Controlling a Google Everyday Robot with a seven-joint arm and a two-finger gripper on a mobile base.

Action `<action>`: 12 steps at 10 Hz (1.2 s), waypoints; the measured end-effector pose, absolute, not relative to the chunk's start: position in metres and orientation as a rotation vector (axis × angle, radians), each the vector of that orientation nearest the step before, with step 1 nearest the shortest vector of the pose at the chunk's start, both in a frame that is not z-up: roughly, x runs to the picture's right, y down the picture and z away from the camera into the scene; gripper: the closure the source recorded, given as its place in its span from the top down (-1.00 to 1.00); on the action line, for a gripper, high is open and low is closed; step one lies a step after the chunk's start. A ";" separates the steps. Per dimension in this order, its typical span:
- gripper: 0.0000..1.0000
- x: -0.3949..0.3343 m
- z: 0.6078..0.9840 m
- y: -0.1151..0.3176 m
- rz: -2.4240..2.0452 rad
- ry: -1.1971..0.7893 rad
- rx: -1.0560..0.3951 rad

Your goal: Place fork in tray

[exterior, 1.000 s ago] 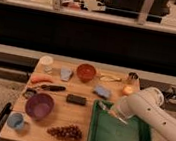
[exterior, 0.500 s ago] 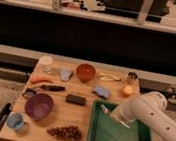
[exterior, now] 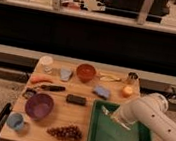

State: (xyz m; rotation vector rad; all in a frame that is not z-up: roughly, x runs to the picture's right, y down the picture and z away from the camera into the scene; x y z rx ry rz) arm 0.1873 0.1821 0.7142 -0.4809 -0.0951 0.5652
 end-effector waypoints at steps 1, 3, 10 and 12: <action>-0.45 0.189 0.714 0.182 0.566 -0.093 -0.479; -0.34 0.192 0.713 0.186 0.568 -0.089 -0.484; -0.22 0.201 0.708 0.193 0.574 -0.074 -0.488; -0.37 0.204 0.706 0.195 0.582 -0.067 -0.489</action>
